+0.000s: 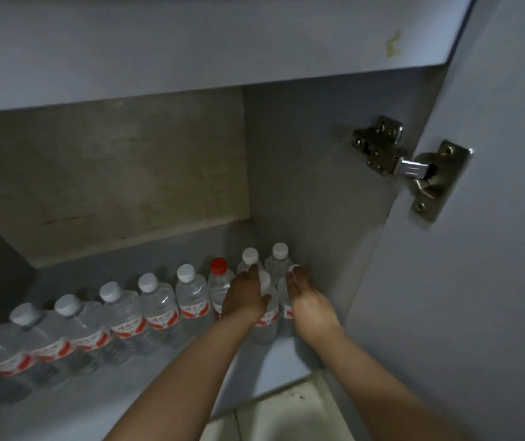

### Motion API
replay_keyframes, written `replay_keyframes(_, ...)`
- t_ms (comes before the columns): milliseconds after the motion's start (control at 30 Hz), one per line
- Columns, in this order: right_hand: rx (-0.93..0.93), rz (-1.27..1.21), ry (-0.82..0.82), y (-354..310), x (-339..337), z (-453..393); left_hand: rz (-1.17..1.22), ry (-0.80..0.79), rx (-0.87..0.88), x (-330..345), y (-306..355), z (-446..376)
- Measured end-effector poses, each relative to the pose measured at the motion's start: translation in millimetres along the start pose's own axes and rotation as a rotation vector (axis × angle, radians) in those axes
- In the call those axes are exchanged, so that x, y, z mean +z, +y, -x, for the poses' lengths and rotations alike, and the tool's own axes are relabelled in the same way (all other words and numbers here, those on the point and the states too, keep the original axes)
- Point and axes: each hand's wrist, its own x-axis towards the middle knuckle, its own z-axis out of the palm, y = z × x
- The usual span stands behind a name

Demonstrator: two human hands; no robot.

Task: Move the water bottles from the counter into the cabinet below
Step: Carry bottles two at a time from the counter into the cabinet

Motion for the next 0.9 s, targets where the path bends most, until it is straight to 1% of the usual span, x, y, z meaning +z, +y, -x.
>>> replay_keyframes(33,-0.006,0.028,-0.03,-3,-4,4,0.008,-0.006,-0.016,-4,-4,4)
replay_keyframes(67,-0.03,-0.001,-0.087,-8,-14,9,0.003,-0.021,-0.034,-11,-7,14)
replay_keyframes(100,-0.067,-0.001,-0.157,-14,-24,15,-0.028,-0.001,-0.034,-19,-11,26)
replay_keyframes(167,-0.079,0.006,-0.253,-29,-47,30,-0.113,0.172,0.022,-33,-19,51)
replay_keyframes(200,-0.087,0.023,-0.294,-38,-58,39,-0.147,0.206,0.003,-48,-22,68)
replay_keyframes(233,-0.105,0.035,-0.309,-44,-65,48,-0.183,0.235,0.024,-60,-24,85)
replay_keyframes(267,-0.122,0.049,-0.31,-49,-72,57,-0.193,0.177,0.012,-68,-21,101)
replay_keyframes(333,-0.218,0.056,-0.362,-69,-107,75,-0.204,-0.033,-0.085,-94,-22,137)
replay_keyframes(367,-0.24,0.07,-0.374,-79,-129,85,-0.181,-0.066,-0.137,-109,-22,158)
replay_keyframes(433,-0.299,0.09,-0.376,-96,-174,105,-0.198,-0.074,-0.197,-139,-16,208)
replay_keyframes(467,-0.346,0.086,-0.414,-105,-191,115,-0.177,-0.081,-0.226,-153,-11,234)
replay_keyframes(533,-0.355,0.061,-0.42,-121,-232,133,-0.143,-0.127,-0.314,-185,-1,284)
replay_keyframes(567,-0.375,0.063,-0.431,-128,-253,143,-0.128,-0.135,-0.362,-200,3,308)
replay_keyframes(700,-0.505,0.015,-0.443,-163,-330,189,-0.092,-0.089,-0.553,-262,16,395)
replay_keyframes(800,-0.612,-0.019,-0.424,-200,-386,220,-0.079,-0.014,-0.631,-303,18,448)
replay_keyframes(833,-0.62,-0.08,-0.417,-212,-398,227,-0.083,0.014,-0.652,-314,17,460)
replay_keyframes(900,-0.676,-0.084,-0.494,-240,-419,243,-0.096,0.06,-0.696,-335,11,494)
